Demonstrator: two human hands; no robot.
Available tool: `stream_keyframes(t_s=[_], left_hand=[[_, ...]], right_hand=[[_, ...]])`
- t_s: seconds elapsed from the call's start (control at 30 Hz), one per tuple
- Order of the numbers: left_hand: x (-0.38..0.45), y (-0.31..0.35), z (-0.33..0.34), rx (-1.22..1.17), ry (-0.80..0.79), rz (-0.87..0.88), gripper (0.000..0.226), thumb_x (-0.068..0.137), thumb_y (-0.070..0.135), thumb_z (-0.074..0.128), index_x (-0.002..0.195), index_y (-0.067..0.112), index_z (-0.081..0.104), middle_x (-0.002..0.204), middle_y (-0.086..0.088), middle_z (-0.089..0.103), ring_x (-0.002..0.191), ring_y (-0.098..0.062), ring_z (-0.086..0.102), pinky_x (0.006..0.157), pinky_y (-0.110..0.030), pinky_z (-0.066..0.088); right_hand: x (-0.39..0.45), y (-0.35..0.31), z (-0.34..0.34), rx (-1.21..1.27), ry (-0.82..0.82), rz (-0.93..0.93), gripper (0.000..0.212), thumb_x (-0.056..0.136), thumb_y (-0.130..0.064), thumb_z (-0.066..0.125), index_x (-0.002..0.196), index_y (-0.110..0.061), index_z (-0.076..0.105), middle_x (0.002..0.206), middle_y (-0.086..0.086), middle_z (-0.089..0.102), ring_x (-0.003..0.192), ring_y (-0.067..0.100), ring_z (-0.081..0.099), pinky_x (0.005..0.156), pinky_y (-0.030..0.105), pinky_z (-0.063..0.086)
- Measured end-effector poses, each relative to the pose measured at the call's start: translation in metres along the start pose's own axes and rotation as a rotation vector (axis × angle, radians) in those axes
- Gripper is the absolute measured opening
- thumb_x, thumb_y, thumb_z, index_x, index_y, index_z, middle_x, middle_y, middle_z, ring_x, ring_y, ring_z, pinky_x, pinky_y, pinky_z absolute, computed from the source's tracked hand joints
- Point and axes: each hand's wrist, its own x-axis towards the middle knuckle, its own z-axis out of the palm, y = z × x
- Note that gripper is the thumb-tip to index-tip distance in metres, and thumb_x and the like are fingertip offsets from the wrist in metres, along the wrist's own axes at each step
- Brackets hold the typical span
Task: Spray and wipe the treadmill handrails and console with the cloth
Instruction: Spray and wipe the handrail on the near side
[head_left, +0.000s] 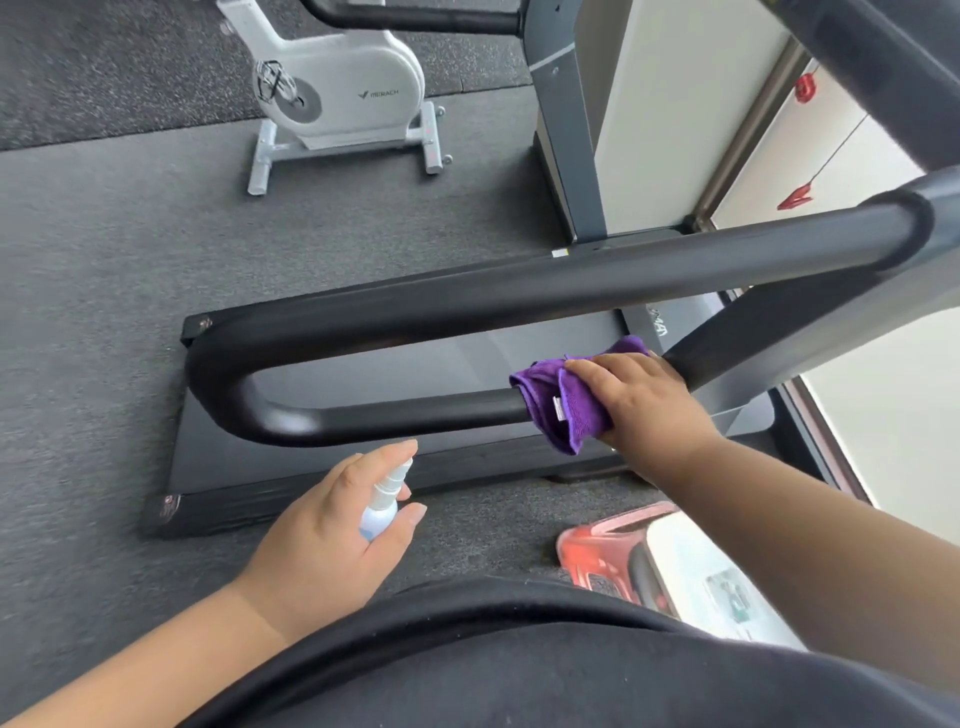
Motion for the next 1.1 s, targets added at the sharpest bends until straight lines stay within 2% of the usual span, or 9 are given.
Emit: stream_keyframes(t_s=[0.17, 0.33, 0.47, 0.57, 0.7, 0.8, 0.97, 1.03, 1.1], left_hand=[[-0.014, -0.003, -0.003, 0.015, 0.026, -0.041, 0.059, 0.085, 0.041, 0.061, 0.139, 0.037, 0.037, 0.099, 0.023, 0.053, 0.092, 0.012, 0.053, 0.085, -0.001, 0.037], [-0.024, -0.007, -0.012, 0.034, 0.038, -0.065, 0.059, 0.085, 0.04, 0.061, 0.138, 0.038, 0.036, 0.101, 0.027, 0.053, 0.091, 0.013, 0.052, 0.086, 0.0, 0.035], [-0.033, -0.013, -0.022, 0.057, 0.052, -0.014, 0.06, 0.086, 0.035, 0.062, 0.14, 0.034, 0.035, 0.098, 0.015, 0.055, 0.086, 0.001, 0.056, 0.086, -0.005, 0.039], [-0.041, -0.02, -0.032, 0.068, 0.061, -0.014, 0.06, 0.086, 0.034, 0.062, 0.14, 0.032, 0.036, 0.099, 0.014, 0.056, 0.088, 0.002, 0.056, 0.087, -0.004, 0.038], [-0.052, -0.028, -0.042, 0.076, 0.032, -0.015, 0.062, 0.085, 0.034, 0.063, 0.141, 0.03, 0.037, 0.099, 0.016, 0.055, 0.092, 0.002, 0.055, 0.089, 0.001, 0.034], [-0.056, -0.034, -0.042, 0.063, 0.014, -0.029, 0.062, 0.085, 0.035, 0.063, 0.141, 0.031, 0.037, 0.096, 0.014, 0.058, 0.091, 0.003, 0.056, 0.089, 0.0, 0.034], [-0.04, -0.027, -0.032, 0.015, -0.005, -0.091, 0.058, 0.084, 0.039, 0.062, 0.136, 0.039, 0.037, 0.101, 0.026, 0.054, 0.098, 0.02, 0.05, 0.09, 0.003, 0.031], [-0.032, -0.022, -0.027, -0.011, -0.005, -0.094, 0.06, 0.083, 0.03, 0.071, 0.133, 0.042, 0.039, 0.1, 0.022, 0.057, 0.096, 0.016, 0.052, 0.088, 0.002, 0.032], [-0.022, -0.016, -0.018, -0.04, -0.02, -0.083, 0.068, 0.082, 0.015, 0.08, 0.134, 0.038, 0.043, 0.099, 0.015, 0.061, 0.096, 0.011, 0.054, 0.088, 0.002, 0.032]], right_hand=[[0.01, -0.022, 0.002, -0.039, 0.019, -0.038, 0.074, 0.072, -0.041, 0.081, 0.137, -0.022, 0.052, 0.122, 0.002, 0.063, 0.108, 0.033, 0.06, 0.094, 0.049, 0.043], [0.035, -0.083, 0.005, 0.002, -0.022, -0.153, 0.076, 0.076, -0.045, 0.074, 0.143, -0.026, 0.044, 0.127, 0.0, 0.06, 0.109, 0.03, 0.058, 0.093, 0.044, 0.042], [0.055, -0.144, 0.011, 0.069, -0.016, -0.232, 0.076, 0.082, -0.049, 0.068, 0.147, -0.028, 0.035, 0.134, -0.001, 0.055, 0.116, 0.027, 0.055, 0.099, 0.044, 0.038], [0.078, -0.2, 0.013, 0.193, -0.035, -0.287, 0.077, 0.083, -0.055, 0.064, 0.148, -0.03, 0.031, 0.135, -0.002, 0.055, 0.12, 0.026, 0.054, 0.102, 0.045, 0.036], [0.101, -0.25, 0.009, 0.439, -0.072, -0.206, 0.077, 0.08, -0.072, 0.056, 0.14, -0.031, 0.031, 0.131, -0.005, 0.058, 0.116, 0.023, 0.057, 0.092, 0.044, 0.039], [0.099, -0.25, 0.012, 0.376, -0.051, -0.229, 0.075, 0.08, -0.074, 0.053, 0.138, -0.032, 0.032, 0.127, -0.006, 0.058, 0.113, 0.023, 0.058, 0.09, 0.043, 0.04], [0.096, -0.22, 0.013, 0.231, -0.109, -0.254, 0.069, 0.083, -0.07, 0.053, 0.139, -0.033, 0.041, 0.114, -0.002, 0.058, 0.104, 0.026, 0.058, 0.08, 0.037, 0.037], [0.087, -0.201, 0.013, 0.201, -0.094, -0.24, 0.065, 0.084, -0.068, 0.053, 0.139, -0.035, 0.042, 0.112, -0.003, 0.058, 0.102, 0.025, 0.058, 0.081, 0.037, 0.041], [0.076, -0.177, 0.013, 0.181, -0.077, -0.223, 0.065, 0.083, -0.065, 0.051, 0.14, -0.037, 0.042, 0.114, -0.005, 0.059, 0.103, 0.024, 0.059, 0.083, 0.037, 0.042]])
